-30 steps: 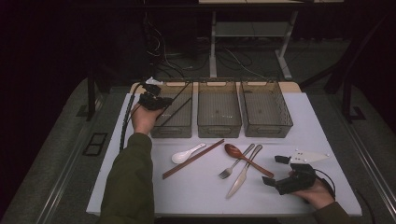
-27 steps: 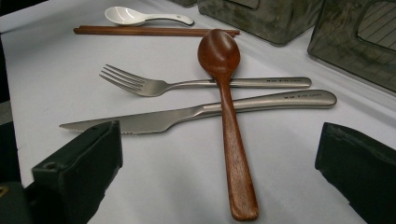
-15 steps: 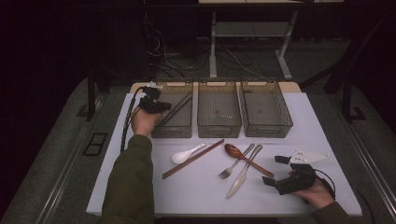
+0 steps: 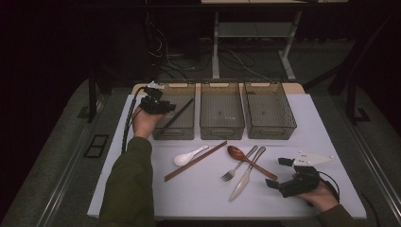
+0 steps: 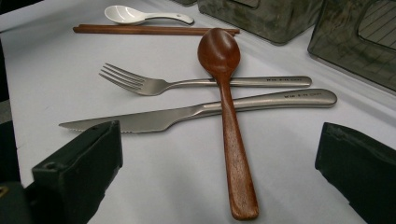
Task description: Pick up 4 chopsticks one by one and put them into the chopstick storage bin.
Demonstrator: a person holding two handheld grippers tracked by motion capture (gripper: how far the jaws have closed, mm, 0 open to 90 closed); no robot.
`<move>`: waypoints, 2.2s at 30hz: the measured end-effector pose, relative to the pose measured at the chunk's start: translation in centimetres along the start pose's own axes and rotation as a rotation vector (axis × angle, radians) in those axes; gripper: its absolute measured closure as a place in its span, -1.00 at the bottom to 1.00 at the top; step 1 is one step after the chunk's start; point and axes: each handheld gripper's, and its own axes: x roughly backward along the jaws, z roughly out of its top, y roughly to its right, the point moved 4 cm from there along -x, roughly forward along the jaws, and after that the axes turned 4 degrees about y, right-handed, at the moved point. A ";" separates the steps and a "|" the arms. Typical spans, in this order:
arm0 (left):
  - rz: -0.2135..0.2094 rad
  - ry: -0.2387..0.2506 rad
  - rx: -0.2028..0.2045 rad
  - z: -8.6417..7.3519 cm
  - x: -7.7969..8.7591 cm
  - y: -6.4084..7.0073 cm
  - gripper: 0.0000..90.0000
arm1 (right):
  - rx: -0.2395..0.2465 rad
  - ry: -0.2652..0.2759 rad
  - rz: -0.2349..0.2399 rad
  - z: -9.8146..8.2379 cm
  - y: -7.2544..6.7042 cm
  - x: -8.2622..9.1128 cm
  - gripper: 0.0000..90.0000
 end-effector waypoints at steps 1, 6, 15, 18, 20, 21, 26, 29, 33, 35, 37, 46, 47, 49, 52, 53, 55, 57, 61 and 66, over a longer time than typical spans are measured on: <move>-0.010 0.005 0.000 0.1 0.1 0.0 0.29 | 0.001 0.001 -0.001 0.0 0.0 0.0 -0.99; -0.034 0.027 -0.027 0.2 1.2 0.4 0.15 | 0.000 0.002 -0.001 0.0 0.0 0.0 -0.99; -0.086 0.064 -0.034 0.0 3.2 1.3 -0.12 | 0.000 -0.002 -0.002 0.0 0.0 0.0 -0.99; -0.106 0.073 -0.038 -0.3 3.7 1.9 -0.19 | -0.002 -0.001 -0.003 0.0 0.0 0.0 -0.99; -0.105 0.074 -0.055 -0.5 4.1 2.2 -0.23 | -0.001 -0.003 -0.003 0.0 0.0 0.0 -0.99; -0.106 0.080 -0.056 -0.7 4.2 2.4 -0.25 | 0.001 -0.002 -0.003 0.0 0.0 0.0 -0.99; -0.118 0.068 -0.081 -1.4 4.9 3.0 -0.40 | -0.001 -0.002 -0.003 0.0 0.0 0.0 -0.99; -0.130 0.079 -0.075 -1.7 5.4 3.4 -0.46 | -0.001 -0.002 -0.003 0.0 0.0 0.0 -0.99; -0.141 0.078 -0.089 -2.1 6.0 4.1 -0.53 | -0.002 -0.003 -0.003 0.0 0.0 0.0 -0.99; -0.146 0.083 -0.095 -2.2 6.2 4.5 -0.55 | -0.004 -0.002 -0.003 0.0 0.0 -0.1 -0.99; -0.152 0.083 -0.098 -2.4 6.5 4.8 -0.57 | -0.004 -0.003 -0.003 0.0 0.0 -0.1 -0.99; -0.189 0.117 -0.095 -4.7 7.5 6.6 -0.61 | -0.013 0.005 0.002 0.0 0.1 0.0 -0.99; -0.192 0.120 -0.094 -5.0 7.6 6.8 -0.61 | -0.014 0.005 0.003 0.0 0.1 0.0 -0.99; -0.205 0.130 -0.094 -5.7 7.9 7.2 -0.61 | -0.015 0.007 0.004 0.0 0.1 0.0 -0.99; -0.210 0.134 -0.097 -6.6 8.1 7.8 -0.61 | -0.014 0.007 0.004 0.0 0.1 0.0 -0.99; -0.214 0.134 -0.095 -6.9 8.1 8.0 -0.61 | -0.014 0.005 0.004 0.0 0.1 0.0 -0.99; -0.214 0.136 -0.103 -7.4 8.2 8.4 -0.61 | -0.012 0.007 0.005 0.0 0.1 0.0 -0.99; -0.219 0.130 -0.108 -7.9 8.3 8.7 -0.61 | -0.014 0.004 0.006 0.0 0.1 0.0 -0.99; -0.229 0.122 -0.112 -8.9 8.2 9.4 -0.61 | -0.015 0.005 0.005 0.0 0.1 -0.1 -0.99; -0.232 0.118 -0.116 -9.9 8.4 9.9 -0.61 | -0.014 0.007 0.004 0.0 0.0 0.0 -0.99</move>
